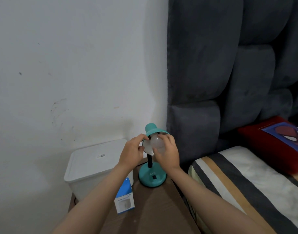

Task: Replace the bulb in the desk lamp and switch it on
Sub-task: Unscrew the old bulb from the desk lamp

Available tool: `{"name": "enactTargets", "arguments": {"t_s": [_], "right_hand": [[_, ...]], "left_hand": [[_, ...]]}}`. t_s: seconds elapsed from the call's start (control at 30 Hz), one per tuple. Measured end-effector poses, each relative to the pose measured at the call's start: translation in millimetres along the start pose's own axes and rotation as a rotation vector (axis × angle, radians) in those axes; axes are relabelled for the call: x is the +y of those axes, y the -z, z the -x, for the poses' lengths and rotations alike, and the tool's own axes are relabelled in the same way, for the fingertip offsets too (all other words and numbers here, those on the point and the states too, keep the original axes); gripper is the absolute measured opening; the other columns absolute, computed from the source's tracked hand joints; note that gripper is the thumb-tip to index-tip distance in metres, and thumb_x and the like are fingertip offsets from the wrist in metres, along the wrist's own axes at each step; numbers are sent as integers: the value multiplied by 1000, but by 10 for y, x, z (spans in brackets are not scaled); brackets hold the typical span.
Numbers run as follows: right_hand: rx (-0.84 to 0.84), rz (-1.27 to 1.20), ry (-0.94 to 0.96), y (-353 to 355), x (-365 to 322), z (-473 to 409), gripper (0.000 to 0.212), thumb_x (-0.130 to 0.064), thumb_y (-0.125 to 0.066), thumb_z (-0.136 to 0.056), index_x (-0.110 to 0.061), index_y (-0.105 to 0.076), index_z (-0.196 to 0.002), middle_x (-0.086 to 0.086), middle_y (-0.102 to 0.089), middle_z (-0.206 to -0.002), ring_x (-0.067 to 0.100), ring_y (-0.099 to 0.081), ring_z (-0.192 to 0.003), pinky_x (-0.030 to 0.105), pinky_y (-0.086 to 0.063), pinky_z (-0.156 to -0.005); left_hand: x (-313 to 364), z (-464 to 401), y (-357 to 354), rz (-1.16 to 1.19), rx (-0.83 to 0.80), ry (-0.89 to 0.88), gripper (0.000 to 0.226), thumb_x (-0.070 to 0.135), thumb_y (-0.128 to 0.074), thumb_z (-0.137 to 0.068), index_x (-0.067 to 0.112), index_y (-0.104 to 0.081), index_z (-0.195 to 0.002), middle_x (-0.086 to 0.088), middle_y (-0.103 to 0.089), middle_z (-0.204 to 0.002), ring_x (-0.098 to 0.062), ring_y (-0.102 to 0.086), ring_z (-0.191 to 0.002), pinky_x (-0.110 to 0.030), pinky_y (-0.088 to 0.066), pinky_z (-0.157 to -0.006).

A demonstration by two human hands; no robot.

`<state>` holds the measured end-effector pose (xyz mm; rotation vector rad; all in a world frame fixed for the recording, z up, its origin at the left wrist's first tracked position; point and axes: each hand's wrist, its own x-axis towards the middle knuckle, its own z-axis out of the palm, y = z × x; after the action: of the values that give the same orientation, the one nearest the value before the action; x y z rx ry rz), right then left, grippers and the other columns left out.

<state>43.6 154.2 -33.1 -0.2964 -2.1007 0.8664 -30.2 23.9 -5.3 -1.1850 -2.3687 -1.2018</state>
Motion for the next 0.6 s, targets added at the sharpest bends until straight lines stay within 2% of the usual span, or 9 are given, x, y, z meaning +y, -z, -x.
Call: {"name": "enactTargets", "arguments": {"t_s": [0.1, 0.17, 0.3, 0.4, 0.53, 0.6], "right_hand": [[-41, 174, 132, 12, 30, 7, 50, 1, -61, -73, -25, -56, -115, -4, -51, -127, 23, -44, -107, 31, -51, -77], [-32, 172, 112, 24, 30, 16, 53, -1, -62, -72, -26, -54, -118, -5, -49, -129, 23, -44, -109, 33, -53, -75], [6, 62, 40, -8, 37, 87, 61, -17, -71, -75, -23, -46, -130, 2, -42, -137, 23, -47, -117, 35, -53, -82], [3, -22, -74, -38, 26, 92, 62, -23, -71, -78, -21, -42, -134, 5, -43, -133, 20, -50, -116, 31, -52, -84], [-8, -62, -118, -40, -2, 55, 56, -18, -69, -81, -17, -46, -132, 6, -48, -128, 20, -51, -115, 26, -45, -89], [-24, -43, -84, -34, 6, 42, 54, -12, -67, -79, -19, -48, -129, 6, -46, -127, 22, -50, -115, 31, -47, -93]], "left_hand": [[17, 2, 2, -6, -8, -13, 41, -9, -55, -78, 24, -57, -102, -3, -64, -97, -18, -60, -60, -35, -53, -67], [21, 1, 1, -8, -3, -11, 41, -9, -55, -78, 24, -57, -103, -1, -64, -98, -18, -61, -61, -33, -52, -68], [16, -13, -16, -9, -6, -7, 42, -9, -55, -78, 26, -56, -102, -1, -63, -97, -18, -61, -61, -33, -53, -67], [5, -4, -15, -21, 0, -10, 42, -9, -55, -78, 25, -56, -102, -2, -63, -94, -14, -56, -57, -33, -50, -65], [-4, 4, -8, -20, -1, -5, 41, -9, -54, -78, 24, -56, -102, -4, -63, -94, -17, -56, -57, -33, -50, -64], [2, 0, -6, -22, 1, -7, 41, -8, -54, -78, 24, -56, -102, -4, -63, -95, -18, -57, -58, -34, -50, -64]]}}
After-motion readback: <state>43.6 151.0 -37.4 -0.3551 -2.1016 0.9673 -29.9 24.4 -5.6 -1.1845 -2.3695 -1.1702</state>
